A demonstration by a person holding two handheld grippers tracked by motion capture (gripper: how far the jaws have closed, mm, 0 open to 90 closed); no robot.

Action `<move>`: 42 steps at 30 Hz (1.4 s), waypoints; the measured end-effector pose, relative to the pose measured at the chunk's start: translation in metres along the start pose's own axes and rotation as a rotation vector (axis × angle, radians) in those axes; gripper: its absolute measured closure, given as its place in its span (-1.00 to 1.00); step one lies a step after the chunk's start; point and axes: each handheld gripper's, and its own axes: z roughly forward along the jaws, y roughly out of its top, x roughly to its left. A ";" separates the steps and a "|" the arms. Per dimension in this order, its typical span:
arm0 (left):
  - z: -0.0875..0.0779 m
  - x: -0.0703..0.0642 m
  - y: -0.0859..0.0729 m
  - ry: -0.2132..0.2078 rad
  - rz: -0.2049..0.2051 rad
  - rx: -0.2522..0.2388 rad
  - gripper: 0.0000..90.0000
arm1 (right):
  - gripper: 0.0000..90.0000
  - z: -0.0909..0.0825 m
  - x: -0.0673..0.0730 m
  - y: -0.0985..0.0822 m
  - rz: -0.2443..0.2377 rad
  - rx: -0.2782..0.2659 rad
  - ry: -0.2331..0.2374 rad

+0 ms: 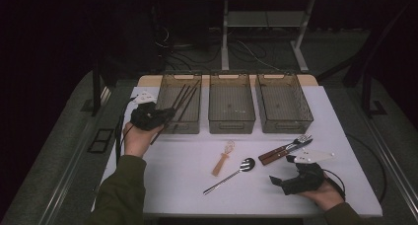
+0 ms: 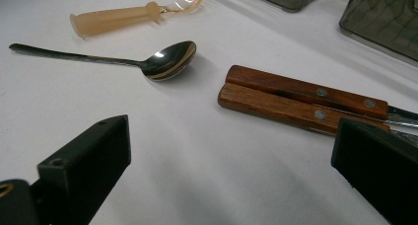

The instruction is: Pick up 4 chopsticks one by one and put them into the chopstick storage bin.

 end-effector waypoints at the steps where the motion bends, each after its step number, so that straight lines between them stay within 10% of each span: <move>1: 0.001 0.002 0.003 0.005 -0.003 0.001 0.89 | -0.97 0.000 0.000 0.000 0.000 -0.001 0.000; 22: 0.042 0.031 0.052 0.120 -0.010 0.041 0.89 | -0.97 0.000 0.001 0.000 -0.003 -0.009 0.010; 42: 0.080 0.042 0.025 0.143 -0.038 0.112 0.89 | -0.97 -0.001 0.002 0.000 -0.006 -0.013 0.019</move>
